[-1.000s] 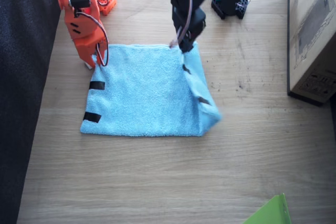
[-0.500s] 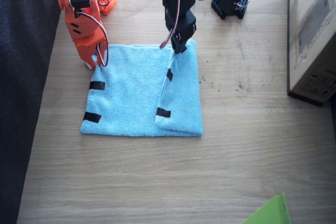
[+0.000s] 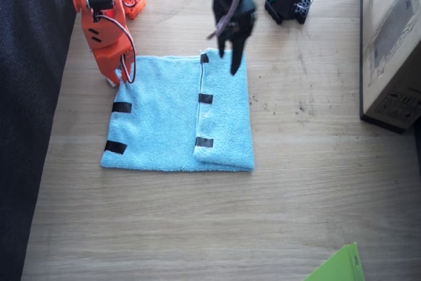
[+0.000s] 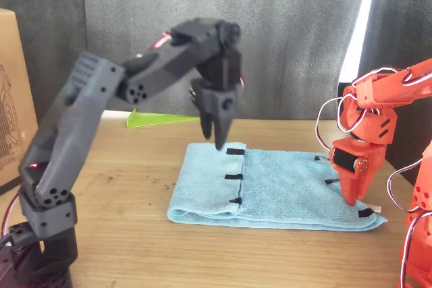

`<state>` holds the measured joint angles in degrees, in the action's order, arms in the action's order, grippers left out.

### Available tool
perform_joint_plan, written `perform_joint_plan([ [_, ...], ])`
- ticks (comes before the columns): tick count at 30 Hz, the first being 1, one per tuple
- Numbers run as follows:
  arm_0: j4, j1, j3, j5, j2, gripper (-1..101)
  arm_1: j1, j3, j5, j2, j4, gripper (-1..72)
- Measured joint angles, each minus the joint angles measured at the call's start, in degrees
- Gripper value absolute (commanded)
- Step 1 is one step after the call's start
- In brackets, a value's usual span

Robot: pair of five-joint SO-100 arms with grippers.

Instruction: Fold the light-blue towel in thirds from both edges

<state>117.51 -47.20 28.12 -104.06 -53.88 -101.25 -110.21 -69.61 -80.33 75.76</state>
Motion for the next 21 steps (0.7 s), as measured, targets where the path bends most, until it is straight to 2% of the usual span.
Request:
perform_joint_plan([
  [4,-0.3,-14.2,1.6,2.6,-4.0,0,0.6,1.8,0.0,-0.4,0.2,0.1],
  [9,-10.8,-27.5,21.4,1.8,-15.4,0,1.9,8.3,0.3,-1.5,6.1,0.1],
  [15,-23.0,-29.5,49.7,0.4,-25.5,0,-2.8,22.4,0.2,-1.9,16.3,0.1],
  [21,-30.5,-28.5,64.1,0.4,-29.8,0,-9.4,37.2,-2.7,2.9,25.4,0.1],
])
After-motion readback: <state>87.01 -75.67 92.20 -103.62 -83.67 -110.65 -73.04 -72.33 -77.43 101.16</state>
